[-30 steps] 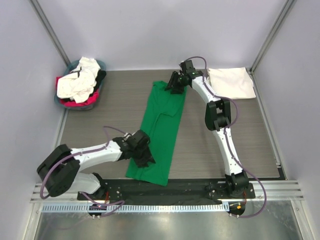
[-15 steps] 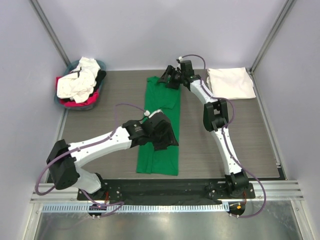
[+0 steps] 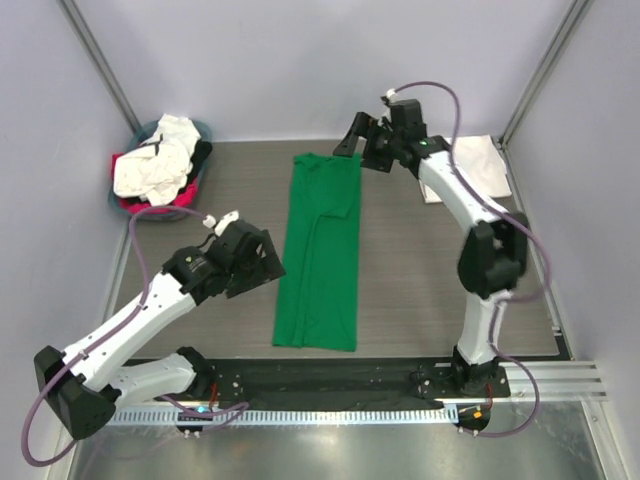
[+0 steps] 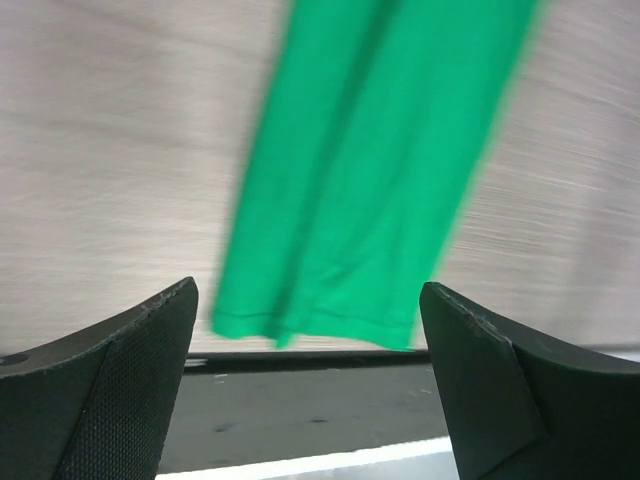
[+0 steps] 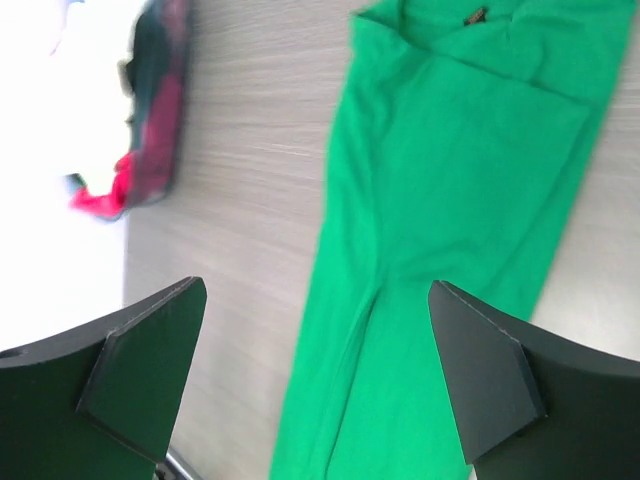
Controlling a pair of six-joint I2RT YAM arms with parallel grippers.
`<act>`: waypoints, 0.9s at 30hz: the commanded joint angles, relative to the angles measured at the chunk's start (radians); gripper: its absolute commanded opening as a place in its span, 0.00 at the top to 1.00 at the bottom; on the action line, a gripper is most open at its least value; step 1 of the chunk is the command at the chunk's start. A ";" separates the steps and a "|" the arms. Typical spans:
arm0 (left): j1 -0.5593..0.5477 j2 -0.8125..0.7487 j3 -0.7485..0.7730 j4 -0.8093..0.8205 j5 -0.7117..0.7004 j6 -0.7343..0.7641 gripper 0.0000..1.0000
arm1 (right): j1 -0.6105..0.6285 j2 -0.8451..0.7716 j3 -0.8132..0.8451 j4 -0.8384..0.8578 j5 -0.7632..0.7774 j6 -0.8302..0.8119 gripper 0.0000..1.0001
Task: Fold and stack the t-shirts
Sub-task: Fold the tshirt
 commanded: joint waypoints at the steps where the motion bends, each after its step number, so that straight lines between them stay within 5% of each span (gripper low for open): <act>1: 0.056 -0.092 -0.117 -0.006 0.030 0.037 0.09 | 0.040 -0.309 -0.313 -0.084 0.100 -0.038 0.00; 8: 0.070 -0.222 -0.339 0.094 0.081 -0.009 0.14 | 0.251 -0.779 -0.943 -0.118 0.252 0.092 0.06; 13: 0.073 -0.285 -0.450 0.146 0.124 -0.060 0.20 | 0.426 -0.947 -1.268 -0.037 0.280 0.267 0.16; 27: 0.070 -0.372 -0.717 0.277 0.234 -0.156 0.33 | 0.712 -0.904 -1.487 0.254 0.335 0.491 0.32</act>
